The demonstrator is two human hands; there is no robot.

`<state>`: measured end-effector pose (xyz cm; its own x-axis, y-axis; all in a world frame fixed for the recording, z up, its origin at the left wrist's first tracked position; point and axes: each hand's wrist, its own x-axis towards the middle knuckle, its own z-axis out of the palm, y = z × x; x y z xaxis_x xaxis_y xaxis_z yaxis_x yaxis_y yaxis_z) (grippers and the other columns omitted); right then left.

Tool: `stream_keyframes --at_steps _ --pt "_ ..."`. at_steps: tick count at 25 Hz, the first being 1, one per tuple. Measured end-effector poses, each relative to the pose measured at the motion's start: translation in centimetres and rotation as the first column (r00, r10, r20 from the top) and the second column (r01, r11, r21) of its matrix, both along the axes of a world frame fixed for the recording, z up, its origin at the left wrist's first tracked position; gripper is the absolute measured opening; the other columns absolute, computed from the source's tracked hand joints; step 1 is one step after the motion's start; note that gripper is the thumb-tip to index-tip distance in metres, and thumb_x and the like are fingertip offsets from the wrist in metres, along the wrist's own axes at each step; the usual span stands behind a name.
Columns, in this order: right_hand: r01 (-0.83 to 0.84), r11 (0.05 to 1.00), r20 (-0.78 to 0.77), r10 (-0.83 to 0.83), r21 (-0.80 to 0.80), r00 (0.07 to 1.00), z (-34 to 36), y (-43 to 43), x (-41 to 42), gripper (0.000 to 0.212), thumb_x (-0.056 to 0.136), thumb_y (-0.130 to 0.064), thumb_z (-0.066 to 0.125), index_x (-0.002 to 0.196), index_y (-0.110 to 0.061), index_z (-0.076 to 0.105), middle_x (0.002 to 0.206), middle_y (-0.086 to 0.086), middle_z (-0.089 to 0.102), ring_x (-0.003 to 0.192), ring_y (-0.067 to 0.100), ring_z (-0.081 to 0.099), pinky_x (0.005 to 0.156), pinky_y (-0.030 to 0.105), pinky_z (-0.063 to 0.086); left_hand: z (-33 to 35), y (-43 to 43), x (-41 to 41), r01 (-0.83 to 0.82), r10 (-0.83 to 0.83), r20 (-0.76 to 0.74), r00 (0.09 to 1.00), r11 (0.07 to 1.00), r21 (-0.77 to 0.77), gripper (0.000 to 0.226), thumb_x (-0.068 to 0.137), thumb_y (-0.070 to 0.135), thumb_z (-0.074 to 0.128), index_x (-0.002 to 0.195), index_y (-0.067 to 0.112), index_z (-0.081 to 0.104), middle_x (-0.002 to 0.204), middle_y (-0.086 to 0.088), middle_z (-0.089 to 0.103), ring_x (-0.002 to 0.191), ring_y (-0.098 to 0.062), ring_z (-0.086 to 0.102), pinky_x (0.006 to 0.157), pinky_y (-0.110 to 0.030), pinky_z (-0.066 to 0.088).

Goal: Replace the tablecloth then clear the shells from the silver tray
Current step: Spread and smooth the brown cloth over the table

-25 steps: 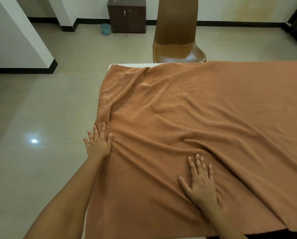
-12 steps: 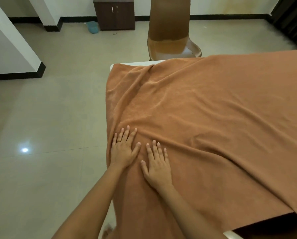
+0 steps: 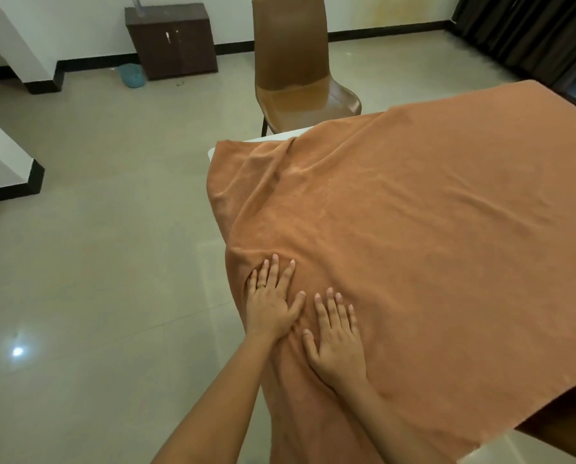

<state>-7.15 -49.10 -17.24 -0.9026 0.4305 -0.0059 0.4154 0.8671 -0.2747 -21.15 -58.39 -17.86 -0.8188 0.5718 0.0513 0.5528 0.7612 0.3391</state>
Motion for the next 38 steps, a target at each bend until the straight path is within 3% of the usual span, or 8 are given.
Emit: stream_keyframes --at_steps 4,9,14,17,22,27,32,38 --pt "0.000 1.000 0.025 0.000 0.016 1.000 0.2 0.2 -0.2 0.070 0.090 -0.048 0.038 0.151 -0.019 0.020 0.159 0.004 0.014 0.147 0.017 0.007 0.117 0.043 0.013 -0.1 0.3 0.1 -0.004 0.004 -0.011 1.000 1.000 0.011 0.065 0.086 0.058 0.039 0.146 0.032 0.035 0.153 -0.007 0.031 0.141 -0.026 0.028 0.115 -0.041 0.011" --pt "-0.013 1.000 0.042 0.013 0.008 0.999 0.5 0.1 -0.4 0.073 0.089 -0.050 0.042 0.152 -0.020 0.019 0.160 0.002 0.012 0.148 0.016 0.007 0.116 0.043 0.014 2.6 1.0 -4.6 -0.025 0.058 -0.171 0.983 0.982 0.189 0.043 0.085 0.049 0.044 0.102 0.012 0.059 0.094 -0.008 0.057 0.086 -0.031 0.056 0.080 -0.043 0.041" --pt "-0.021 1.000 0.036 0.021 0.010 0.999 0.7 0.0 -0.6 0.078 0.086 -0.050 0.049 0.151 -0.020 0.020 0.160 0.002 0.012 0.147 0.018 0.012 0.115 0.043 0.017 4.1 0.9 -15.7 -0.012 0.008 0.020 1.000 0.986 0.166 0.080 0.087 0.055 0.051 0.149 0.012 0.024 0.155 -0.009 0.023 0.144 -0.032 0.016 0.116 -0.044 0.014" --pt "-0.020 0.999 0.030 0.019 0.033 0.999 0.2 0.2 -0.6 0.079 0.084 -0.049 0.052 0.151 -0.017 0.022 0.159 0.004 0.015 0.147 0.020 0.015 0.113 0.044 0.019 4.1 0.3 -21.5 0.095 -0.065 0.269 0.961 0.990 -0.102 0.111 0.076 0.076 0.050 0.152 0.019 -0.008 0.160 -0.002 -0.010 0.146 -0.023 -0.011 0.117 -0.044 -0.008" --pt "-0.023 0.995 -0.041 0.027 0.093 0.999 -0.1 0.4 -0.7 0.071 0.080 -0.047 0.055 0.142 -0.014 0.043 0.153 0.006 0.033 0.142 0.021 0.028 0.110 0.044 0.025 3.1 -1.7 -25.0 0.104 -0.052 0.261 0.964 0.977 -0.189 0.128 0.057 0.095 0.028 0.153 0.017 -0.005 0.160 0.001 -0.006 0.147 -0.017 -0.007 0.117 -0.044 -0.009" --pt "0.383 0.921 -0.114 -0.373 0.074 0.921 1.5 -0.9 -9.7 0.036 0.081 -0.043 0.044 0.093 -0.013 0.059 0.103 0.014 0.058 0.097 0.036 0.057 0.085 0.043 0.036 3.8 -2.3 -29.1 0.101 -0.064 0.155 0.986 0.963 -0.249 0.107 0.071 0.083 0.002 0.153 0.015 0.007 0.160 0.000 0.007 0.146 -0.023 -0.012 0.115 -0.048 -0.014" --pt "0.285 0.954 -0.080 -0.292 -0.091 0.953 2.0 1.2 -24.3 0.069 0.089 -0.049 0.040 0.146 -0.010 0.032 0.157 0.011 0.020 0.145 0.028 0.017 0.116 0.041 0.011 3.7 -1.3 -30.6 0.042 -0.012 0.118 0.993 0.966 -0.257 0.078 0.094 0.061 0.025 0.149 0.007 0.022 0.158 -0.007 0.020 0.147 -0.026 -0.005 0.115 -0.046 -0.011" --pt "0.168 0.986 0.003 -0.169 0.008 0.986 0.2 -1.6 -23.9 0.080 0.089 -0.061 0.037 0.152 -0.014 0.018 0.160 0.006 0.011 0.148 0.023 0.006 0.116 0.048 0.010 5.2 -0.2 -33.5 -0.397 0.227 0.433 0.872 0.846 0.357 0.024 0.095 0.017 0.050 0.113 0.003 0.047 0.122 -0.017 0.043 0.101 -0.028 0.050 0.085 -0.032 0.039"
